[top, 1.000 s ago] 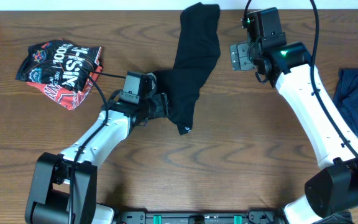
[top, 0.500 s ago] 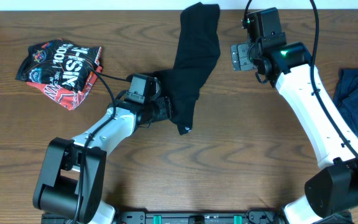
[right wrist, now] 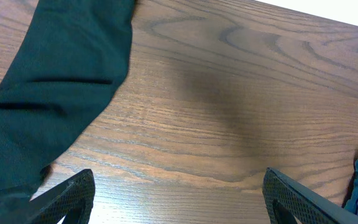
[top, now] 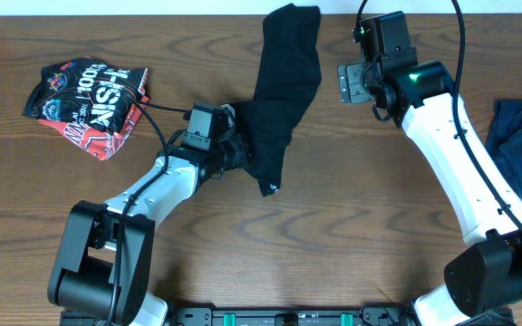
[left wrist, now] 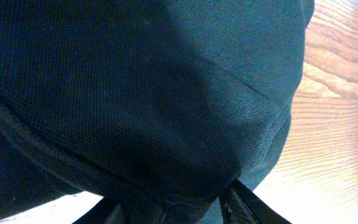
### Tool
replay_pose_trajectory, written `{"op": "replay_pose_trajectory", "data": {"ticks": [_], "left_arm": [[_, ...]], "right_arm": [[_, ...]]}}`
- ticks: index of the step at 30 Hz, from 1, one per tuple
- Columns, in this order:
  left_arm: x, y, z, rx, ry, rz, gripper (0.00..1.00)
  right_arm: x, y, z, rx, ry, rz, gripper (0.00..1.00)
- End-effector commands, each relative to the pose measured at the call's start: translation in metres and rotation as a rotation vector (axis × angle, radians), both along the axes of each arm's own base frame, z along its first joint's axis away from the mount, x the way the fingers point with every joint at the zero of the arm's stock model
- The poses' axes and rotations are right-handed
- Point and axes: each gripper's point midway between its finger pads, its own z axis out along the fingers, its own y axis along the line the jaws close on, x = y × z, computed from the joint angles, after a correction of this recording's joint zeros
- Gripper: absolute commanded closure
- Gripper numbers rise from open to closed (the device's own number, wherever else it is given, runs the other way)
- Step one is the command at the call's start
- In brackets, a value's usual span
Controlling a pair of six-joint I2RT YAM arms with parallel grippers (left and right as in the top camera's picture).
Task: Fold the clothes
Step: 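Grasp the hanging black shirt edge with the left gripper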
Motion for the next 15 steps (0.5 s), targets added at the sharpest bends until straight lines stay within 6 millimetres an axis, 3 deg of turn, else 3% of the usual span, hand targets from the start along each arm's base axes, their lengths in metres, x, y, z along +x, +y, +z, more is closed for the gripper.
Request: {"op": "replay_pose_trajectory", "data": {"ticks": [1, 6, 13, 15], "left_arm": [[0.005, -0.006, 0.016, -0.027, -0.033, -0.011, 0.56], [-0.004, -0.002, 0.015, -0.015, 0.004, -0.01, 0.56], [0.001, -0.002, 0.052, -0.037, -0.098, -0.004, 0.56], [0.002, -0.002, 0.053, -0.038, -0.101, -0.004, 0.56]], "right_arm": [[-0.002, -0.007, 0.013, 0.006, -0.029, -0.026, 0.16], [-0.001, -0.009, 0.013, 0.005, -0.029, -0.031, 0.16], [-0.001, -0.009, 0.013, 0.006, -0.029, -0.031, 0.16], [-0.001, -0.009, 0.013, 0.006, -0.029, -0.031, 0.16]]}}
